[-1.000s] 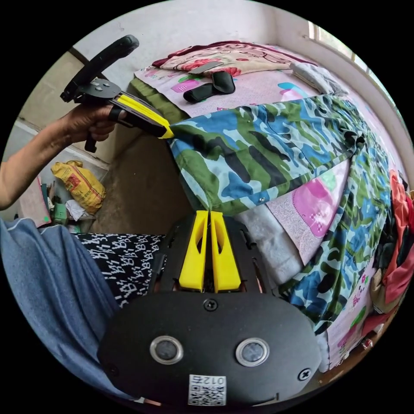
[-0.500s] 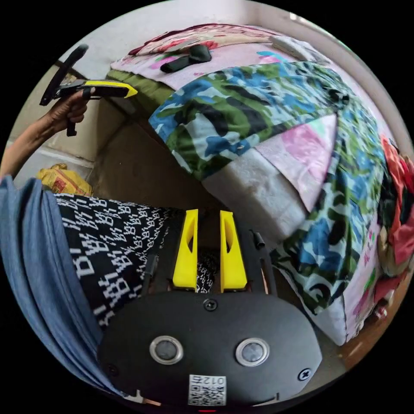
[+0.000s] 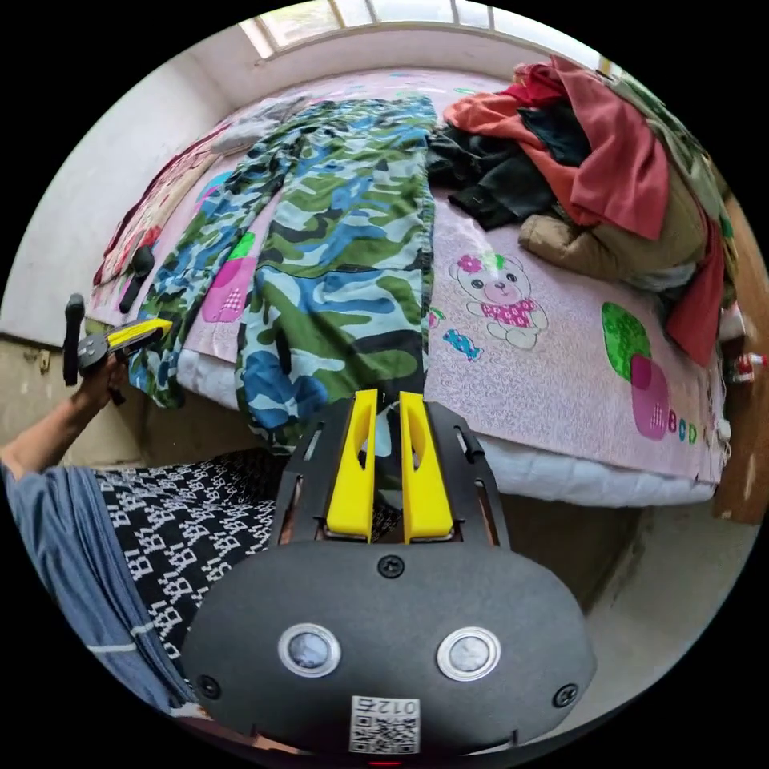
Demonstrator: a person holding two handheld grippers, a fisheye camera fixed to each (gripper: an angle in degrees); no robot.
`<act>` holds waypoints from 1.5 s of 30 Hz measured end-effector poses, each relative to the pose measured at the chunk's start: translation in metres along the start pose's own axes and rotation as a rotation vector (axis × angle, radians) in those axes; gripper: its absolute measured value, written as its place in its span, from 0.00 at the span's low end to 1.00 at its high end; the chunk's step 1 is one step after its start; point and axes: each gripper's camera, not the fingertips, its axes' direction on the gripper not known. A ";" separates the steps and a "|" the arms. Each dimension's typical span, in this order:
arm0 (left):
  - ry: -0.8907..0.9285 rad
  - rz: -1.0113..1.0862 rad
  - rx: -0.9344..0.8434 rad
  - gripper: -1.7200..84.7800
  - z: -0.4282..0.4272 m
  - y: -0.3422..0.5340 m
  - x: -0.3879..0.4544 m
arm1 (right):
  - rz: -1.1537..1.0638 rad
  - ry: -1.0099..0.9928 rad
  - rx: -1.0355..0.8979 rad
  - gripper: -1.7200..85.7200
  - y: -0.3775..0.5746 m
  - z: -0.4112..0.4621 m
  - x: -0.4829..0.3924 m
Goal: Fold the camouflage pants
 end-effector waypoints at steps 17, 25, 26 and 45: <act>0.110 -0.424 0.068 0.02 -0.062 0.029 0.177 | -0.790 -0.280 -0.055 0.03 0.058 0.108 0.063; 0.266 -0.304 0.093 0.02 -0.037 0.057 0.294 | -0.630 -0.415 -0.114 0.03 0.076 0.109 0.168; 0.278 -0.287 0.101 0.03 -0.034 0.064 0.310 | -0.503 -0.416 -0.079 0.04 0.076 0.102 0.206; 0.230 -0.043 0.106 0.19 -0.016 0.024 0.505 | 0.140 -0.692 -0.215 0.04 0.070 0.260 0.469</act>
